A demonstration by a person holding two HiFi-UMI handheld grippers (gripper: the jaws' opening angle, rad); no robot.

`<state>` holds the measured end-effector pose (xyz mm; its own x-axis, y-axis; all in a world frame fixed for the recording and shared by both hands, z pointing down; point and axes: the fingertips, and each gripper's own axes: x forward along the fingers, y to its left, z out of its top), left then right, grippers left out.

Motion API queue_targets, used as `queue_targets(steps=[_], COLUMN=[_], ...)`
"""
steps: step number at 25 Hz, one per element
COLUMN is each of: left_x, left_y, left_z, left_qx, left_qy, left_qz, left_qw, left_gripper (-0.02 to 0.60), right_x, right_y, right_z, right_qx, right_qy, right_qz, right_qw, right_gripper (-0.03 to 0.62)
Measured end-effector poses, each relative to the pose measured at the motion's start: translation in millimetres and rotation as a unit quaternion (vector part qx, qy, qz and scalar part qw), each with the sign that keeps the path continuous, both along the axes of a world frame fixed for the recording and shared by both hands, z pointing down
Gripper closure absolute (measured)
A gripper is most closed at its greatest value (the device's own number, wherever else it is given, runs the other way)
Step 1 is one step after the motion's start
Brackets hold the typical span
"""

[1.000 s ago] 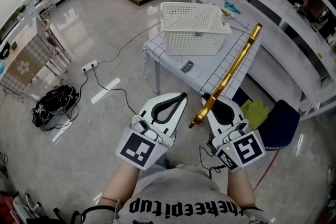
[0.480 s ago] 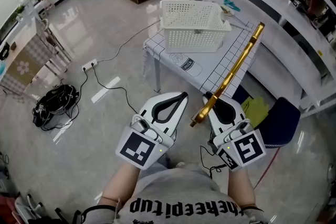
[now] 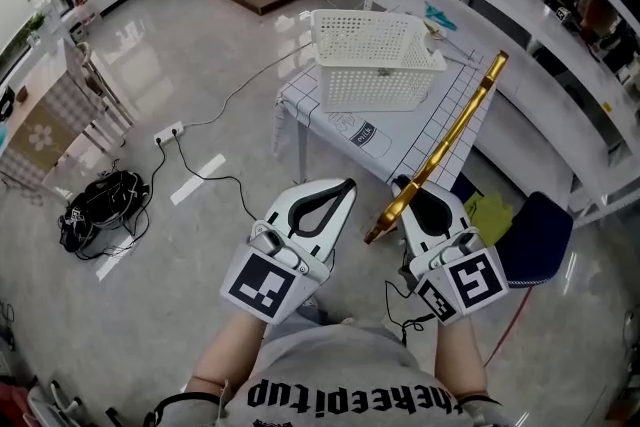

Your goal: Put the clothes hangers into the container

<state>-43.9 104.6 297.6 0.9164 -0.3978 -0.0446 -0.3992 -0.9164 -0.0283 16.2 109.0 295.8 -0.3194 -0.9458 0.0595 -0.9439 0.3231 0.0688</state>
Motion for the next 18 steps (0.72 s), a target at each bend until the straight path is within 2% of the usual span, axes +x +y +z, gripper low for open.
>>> queue_targets(steps=[7,18], left_x=[-18,-4], left_y=[-17,-56], left_z=[-1,1], left_qx=[0.010,0.004], left_qy=[0.002,0.008], left_qz=[0.013,0.018], left_qw=[0.9999,0.9998], left_gripper=[0.569,0.569], right_x=[-6,19], right_y=[-15,-53], right_z=[-5,-12], right_qx=[0.015,0.019], right_qy=[-0.001,0.004], right_qz=[0.032,0.049], right_qw=[0.999,0.999], right_gripper=[0.557,0.557])
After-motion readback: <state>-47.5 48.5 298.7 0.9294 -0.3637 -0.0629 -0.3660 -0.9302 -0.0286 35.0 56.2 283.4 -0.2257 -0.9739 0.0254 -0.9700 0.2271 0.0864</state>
